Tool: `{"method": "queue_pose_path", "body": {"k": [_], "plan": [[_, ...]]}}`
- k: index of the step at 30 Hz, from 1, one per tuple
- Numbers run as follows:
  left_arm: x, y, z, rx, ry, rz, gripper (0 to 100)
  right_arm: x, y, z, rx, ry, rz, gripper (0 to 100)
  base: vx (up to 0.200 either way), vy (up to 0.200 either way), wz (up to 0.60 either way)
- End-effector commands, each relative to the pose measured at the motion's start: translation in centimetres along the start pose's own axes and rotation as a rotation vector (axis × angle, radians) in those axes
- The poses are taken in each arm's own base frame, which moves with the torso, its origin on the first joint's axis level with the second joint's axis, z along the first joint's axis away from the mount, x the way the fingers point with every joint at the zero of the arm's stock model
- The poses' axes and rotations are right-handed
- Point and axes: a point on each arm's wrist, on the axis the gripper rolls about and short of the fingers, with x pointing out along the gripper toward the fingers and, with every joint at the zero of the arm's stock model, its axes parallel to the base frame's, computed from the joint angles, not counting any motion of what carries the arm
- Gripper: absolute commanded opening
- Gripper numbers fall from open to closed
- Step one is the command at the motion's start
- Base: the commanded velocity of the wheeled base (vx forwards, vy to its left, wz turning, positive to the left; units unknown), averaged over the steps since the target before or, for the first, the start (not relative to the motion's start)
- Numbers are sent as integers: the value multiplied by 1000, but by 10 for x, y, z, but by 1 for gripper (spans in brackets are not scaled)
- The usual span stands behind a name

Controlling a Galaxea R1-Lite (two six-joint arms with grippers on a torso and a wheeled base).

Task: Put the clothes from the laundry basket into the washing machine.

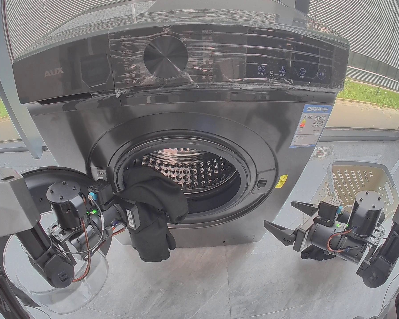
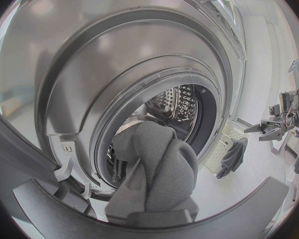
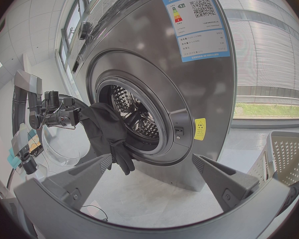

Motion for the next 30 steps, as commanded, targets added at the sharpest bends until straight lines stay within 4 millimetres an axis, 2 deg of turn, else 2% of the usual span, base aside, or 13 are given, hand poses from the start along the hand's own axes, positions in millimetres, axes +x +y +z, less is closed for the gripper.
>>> {"method": "queue_pose_path", "body": {"k": [1,5,15,20,23,27,28,30], "plan": [[0,0,-1,0,2,0,0,0,0,-1,0,2,2,100,0,0,0],[0,0,-1,0,2,0,0,0,0,-1,0,4,1,100,150,0,0],[0,-1,-1,0,5,-3,0,0,0,-1,0,4,2,100,0,0,0],[0,-9,-3,3,12,-29,0,1,2,-1,-1,3,7,100,0,0,0],[-3,-20,-6,2,27,-72,0,1,6,-1,-5,3,25,100,0,0,0],[5,-33,-1,7,-5,-96,0,0,12,1,-5,-4,45,100,0,0,0],[17,-38,4,1,-40,-95,0,0,14,1,-1,-3,52,100,0,0,0],[28,-44,1,6,-45,-108,0,-2,15,-1,0,8,56,100,0,0,0]]}}
